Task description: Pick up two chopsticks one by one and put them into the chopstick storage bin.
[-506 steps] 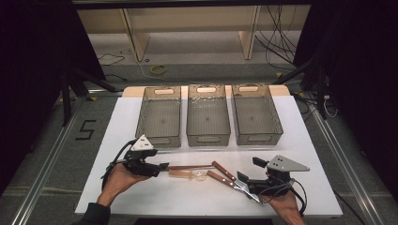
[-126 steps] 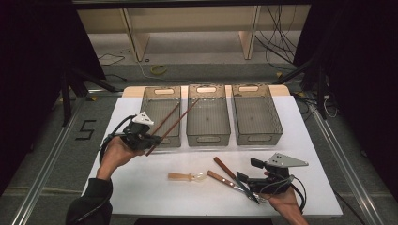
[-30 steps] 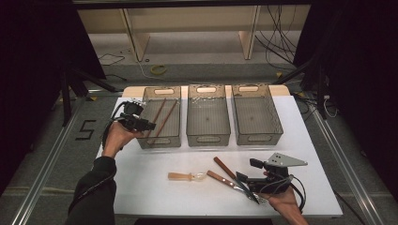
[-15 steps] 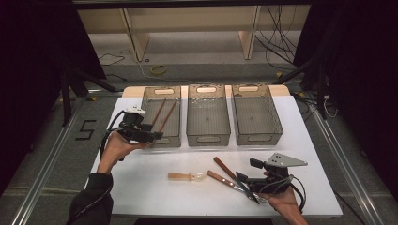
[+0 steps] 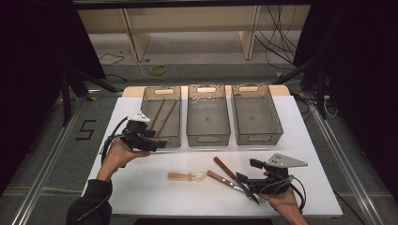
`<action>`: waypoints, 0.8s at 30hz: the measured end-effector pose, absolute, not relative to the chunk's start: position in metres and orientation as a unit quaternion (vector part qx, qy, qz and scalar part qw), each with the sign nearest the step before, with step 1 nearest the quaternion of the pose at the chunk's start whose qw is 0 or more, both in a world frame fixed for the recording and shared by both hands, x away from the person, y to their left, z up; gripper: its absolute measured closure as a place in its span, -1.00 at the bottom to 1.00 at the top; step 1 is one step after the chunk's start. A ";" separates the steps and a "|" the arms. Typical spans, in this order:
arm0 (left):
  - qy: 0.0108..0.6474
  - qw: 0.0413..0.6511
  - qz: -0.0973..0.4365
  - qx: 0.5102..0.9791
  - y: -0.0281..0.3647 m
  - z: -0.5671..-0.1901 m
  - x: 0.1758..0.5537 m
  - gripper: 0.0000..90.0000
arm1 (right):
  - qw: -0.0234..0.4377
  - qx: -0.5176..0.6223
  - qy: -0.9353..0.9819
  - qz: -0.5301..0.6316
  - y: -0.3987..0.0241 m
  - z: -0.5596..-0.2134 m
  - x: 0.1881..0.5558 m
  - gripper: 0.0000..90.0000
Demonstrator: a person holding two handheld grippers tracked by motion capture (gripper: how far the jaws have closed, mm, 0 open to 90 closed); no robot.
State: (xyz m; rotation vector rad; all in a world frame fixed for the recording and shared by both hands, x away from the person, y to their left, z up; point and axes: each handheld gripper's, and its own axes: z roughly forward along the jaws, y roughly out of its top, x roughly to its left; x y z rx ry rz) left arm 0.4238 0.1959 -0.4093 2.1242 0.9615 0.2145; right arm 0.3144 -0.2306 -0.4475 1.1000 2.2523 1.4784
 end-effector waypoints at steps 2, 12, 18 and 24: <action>0.372 0.386 0.084 0.840 0.193 -0.409 0.422 -0.40 | 0.115 0.376 0.769 0.504 -0.231 -0.448 0.314 -0.51; 0.347 0.367 0.073 0.860 0.177 -0.411 0.413 -0.44 | 0.115 0.376 0.769 0.504 -0.231 -0.448 0.314 -0.51; 0.334 0.358 0.068 0.869 0.168 -0.414 0.409 -0.45 | 0.114 0.375 0.769 0.505 -0.232 -0.448 0.314 -0.51; 0.320 0.347 0.064 0.879 0.160 -0.416 0.405 -0.49 | 0.114 0.377 0.768 0.504 -0.233 -0.449 0.314 -0.51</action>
